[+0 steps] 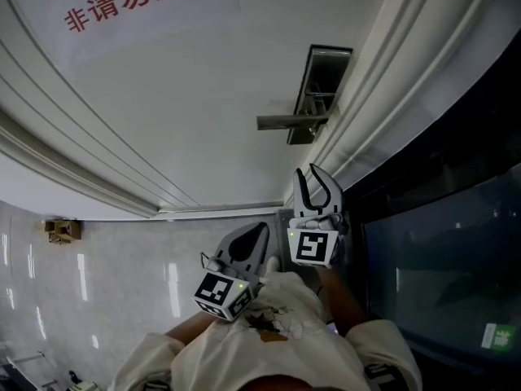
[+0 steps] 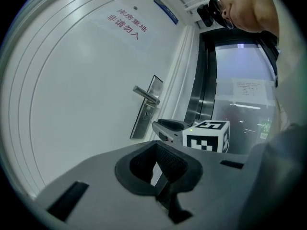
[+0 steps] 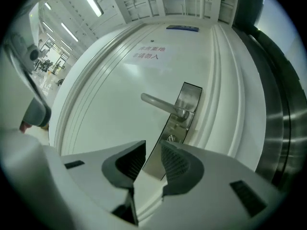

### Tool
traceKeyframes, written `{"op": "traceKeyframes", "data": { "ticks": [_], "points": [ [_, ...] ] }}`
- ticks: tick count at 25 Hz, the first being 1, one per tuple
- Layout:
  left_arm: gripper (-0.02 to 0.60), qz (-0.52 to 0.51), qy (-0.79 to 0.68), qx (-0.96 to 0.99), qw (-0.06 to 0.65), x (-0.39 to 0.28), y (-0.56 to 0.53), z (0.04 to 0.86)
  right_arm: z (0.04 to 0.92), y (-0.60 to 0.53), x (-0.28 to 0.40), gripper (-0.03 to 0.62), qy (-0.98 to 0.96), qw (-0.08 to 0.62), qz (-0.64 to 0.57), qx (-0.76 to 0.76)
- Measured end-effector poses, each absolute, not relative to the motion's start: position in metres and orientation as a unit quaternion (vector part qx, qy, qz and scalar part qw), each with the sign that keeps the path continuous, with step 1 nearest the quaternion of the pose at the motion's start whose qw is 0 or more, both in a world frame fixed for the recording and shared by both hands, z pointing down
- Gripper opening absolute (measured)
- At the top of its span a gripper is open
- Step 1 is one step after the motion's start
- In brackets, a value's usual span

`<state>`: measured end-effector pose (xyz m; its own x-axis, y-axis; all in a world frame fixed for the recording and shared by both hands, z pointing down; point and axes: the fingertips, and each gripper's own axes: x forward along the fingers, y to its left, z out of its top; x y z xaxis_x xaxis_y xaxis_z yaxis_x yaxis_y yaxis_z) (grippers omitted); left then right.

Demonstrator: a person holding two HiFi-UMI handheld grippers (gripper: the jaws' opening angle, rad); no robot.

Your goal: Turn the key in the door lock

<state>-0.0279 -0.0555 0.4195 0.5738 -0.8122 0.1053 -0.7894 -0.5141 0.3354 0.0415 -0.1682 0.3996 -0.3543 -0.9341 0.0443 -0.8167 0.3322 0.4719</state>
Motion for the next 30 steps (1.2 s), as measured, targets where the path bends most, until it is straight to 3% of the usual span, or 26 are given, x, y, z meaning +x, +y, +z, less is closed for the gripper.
{"op": "traceKeyframes", "data": {
  "ticks": [7,18,23,30],
  "points": [
    [0.000,-0.028,-0.449,0.876,0.174,-0.020,-0.062,0.423,0.386,-0.205,0.048,0.100,-0.768,0.198,-0.221,0.568],
    [0.000,-0.035,-0.471,0.866,0.164,-0.031,-0.080,0.416,0.372,-0.244,0.055,0.098,-0.750,0.204,-0.240,0.582],
    [0.001,-0.041,-0.481,0.861,0.160,-0.038,-0.082,0.415,0.376,-0.249,0.050,0.041,-0.752,0.212,-0.236,0.578],
    [0.000,-0.038,-0.488,0.857,0.160,-0.044,-0.085,0.415,0.382,-0.253,0.051,0.020,-0.759,0.206,-0.214,0.579]
  ]
}}
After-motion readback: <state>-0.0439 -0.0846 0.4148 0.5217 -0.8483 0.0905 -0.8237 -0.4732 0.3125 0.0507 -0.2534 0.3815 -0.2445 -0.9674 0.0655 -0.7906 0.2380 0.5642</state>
